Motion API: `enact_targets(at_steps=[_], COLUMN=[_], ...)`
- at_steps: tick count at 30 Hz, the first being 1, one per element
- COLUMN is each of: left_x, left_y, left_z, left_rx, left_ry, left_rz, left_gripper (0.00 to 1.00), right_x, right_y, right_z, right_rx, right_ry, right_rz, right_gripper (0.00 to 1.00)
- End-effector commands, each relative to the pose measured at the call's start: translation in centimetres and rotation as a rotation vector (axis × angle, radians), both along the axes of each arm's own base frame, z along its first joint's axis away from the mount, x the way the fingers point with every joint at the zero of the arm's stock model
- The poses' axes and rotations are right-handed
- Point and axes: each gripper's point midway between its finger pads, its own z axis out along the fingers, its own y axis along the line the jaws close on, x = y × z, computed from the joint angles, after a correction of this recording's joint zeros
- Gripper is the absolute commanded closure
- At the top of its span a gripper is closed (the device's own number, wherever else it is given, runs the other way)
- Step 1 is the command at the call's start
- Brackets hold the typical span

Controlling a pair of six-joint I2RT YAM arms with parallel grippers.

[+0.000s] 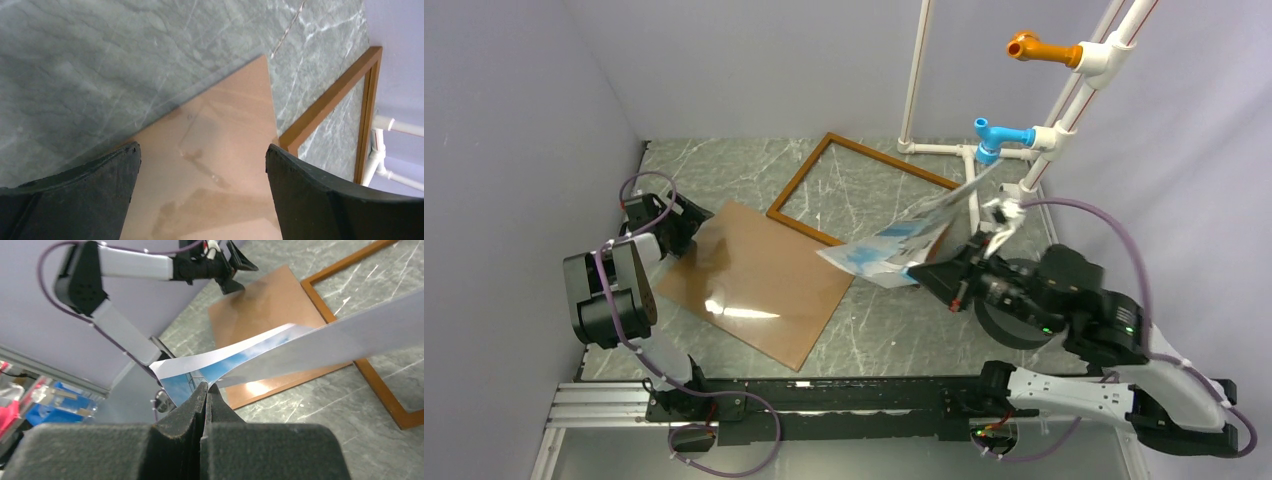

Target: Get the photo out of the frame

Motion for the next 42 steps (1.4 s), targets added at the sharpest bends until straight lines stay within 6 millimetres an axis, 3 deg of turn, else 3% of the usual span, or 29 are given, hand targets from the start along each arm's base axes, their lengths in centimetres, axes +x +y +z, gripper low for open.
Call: enact_targets(at_steps=[1, 6, 12, 16, 19, 22, 27, 32, 34, 38, 42], left_x=[-0.7, -0.8, -2.8, -4.2, -5.0, -5.6, -5.9, -5.9, -6.0, -6.4, -6.3], left_y=[-1.6, -2.0, -2.6, -2.3, -1.6, -0.7, -0.1, -1.1, -1.2, -1.2, -1.5], left_z=[3.2, 10.5, 18.8, 22.3, 24.2, 24.7, 23.0, 21.2, 20.8, 20.6, 20.3], left_rx=[-0.073, -0.039, 0.069, 0.168, 0.26, 0.342, 0.394, 0.345, 0.341, 0.351, 0.336], left_ry=[-0.003, -0.096, -0.238, -0.296, -0.322, -0.321, -0.304, -0.29, -0.29, -0.291, -0.293], left_rz=[-0.048, -0.089, -0.146, -0.152, -0.145, -0.13, -0.123, -0.177, -0.177, -0.174, -0.185], left_gripper=[0.01, 0.01, 0.01, 0.01, 0.01, 0.01, 0.01, 0.01, 0.01, 0.01, 0.01], right_x=[1.7, 3.5, 6.1, 8.8, 9.9, 9.9, 10.7, 12.1, 12.1, 11.7, 11.1], right_y=[3.3, 7.5, 14.3, 17.0, 18.8, 19.8, 20.5, 20.5, 20.6, 20.7, 19.7], right_z=[0.9, 2.3, 3.2, 4.7, 4.6, 3.5, -3.5, -13.0, -15.9, -20.6, -23.7], right_rx=[-0.022, -0.007, 0.037, 0.104, 0.136, 0.168, 0.186, 0.137, 0.123, 0.067, 0.042], right_ry=[-0.051, -0.102, -0.096, -0.074, -0.045, -0.017, 0.091, 0.232, 0.273, 0.342, 0.403], right_rz=[0.003, 0.026, 0.144, 0.193, 0.221, 0.25, 0.21, 0.078, 0.043, -0.012, -0.067], right_gripper=[1.0, 1.0, 1.0, 1.0, 1.0, 1.0, 1.0, 1.0, 1.0, 1.0, 1.0])
